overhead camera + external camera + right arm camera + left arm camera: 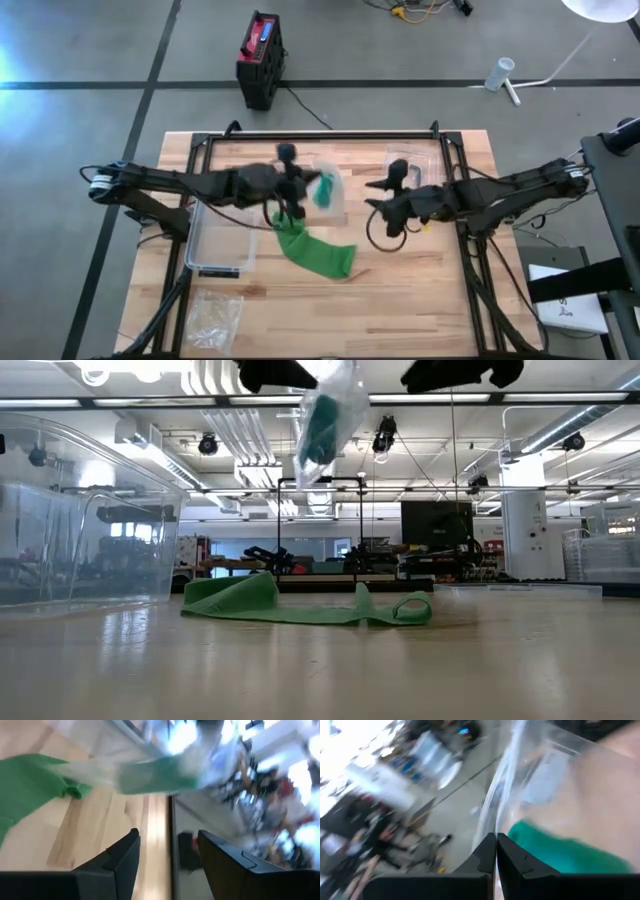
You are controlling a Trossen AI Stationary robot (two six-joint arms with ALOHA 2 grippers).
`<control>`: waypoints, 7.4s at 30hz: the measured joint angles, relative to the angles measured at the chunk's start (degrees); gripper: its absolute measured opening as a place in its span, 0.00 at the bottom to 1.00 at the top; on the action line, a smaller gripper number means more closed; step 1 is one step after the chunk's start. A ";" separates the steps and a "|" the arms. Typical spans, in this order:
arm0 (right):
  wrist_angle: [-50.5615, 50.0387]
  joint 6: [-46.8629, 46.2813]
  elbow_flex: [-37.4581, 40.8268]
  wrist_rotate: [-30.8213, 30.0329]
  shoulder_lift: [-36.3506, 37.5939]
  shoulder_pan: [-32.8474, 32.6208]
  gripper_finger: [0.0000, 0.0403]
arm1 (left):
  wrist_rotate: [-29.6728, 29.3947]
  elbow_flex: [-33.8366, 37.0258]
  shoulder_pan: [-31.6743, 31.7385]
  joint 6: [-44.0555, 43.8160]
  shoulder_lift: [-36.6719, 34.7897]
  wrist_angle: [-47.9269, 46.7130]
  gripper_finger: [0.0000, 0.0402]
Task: Roll bandage
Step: Put the top zip bag with the rolled light green bandage into the transparent bin, then roll the dark green bandage
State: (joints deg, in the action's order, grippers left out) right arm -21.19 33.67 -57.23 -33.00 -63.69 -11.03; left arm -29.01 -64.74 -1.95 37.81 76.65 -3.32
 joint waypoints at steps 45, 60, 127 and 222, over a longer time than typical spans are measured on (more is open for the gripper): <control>20.05 -23.79 12.65 6.16 -1.68 5.18 0.37 | 36.54 -16.61 -4.95 -58.44 -17.39 -86.54 0.00; 24.19 -21.38 12.67 6.00 -7.59 5.44 0.30 | 16.91 -0.21 -4.07 -58.18 -19.05 -86.51 0.00; 20.25 -15.06 -8.91 16.46 -28.16 6.06 0.54 | 12.32 3.72 6.75 -32.84 -9.29 -63.81 0.64; 37.89 -67.30 -17.98 -4.07 -55.87 -21.85 0.49 | 16.06 25.19 -43.54 -47.17 -3.63 39.19 0.30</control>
State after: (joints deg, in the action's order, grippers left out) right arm 16.69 -33.63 -75.21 -37.07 -119.56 -32.88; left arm -12.95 -39.55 -45.49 -9.35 73.01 35.86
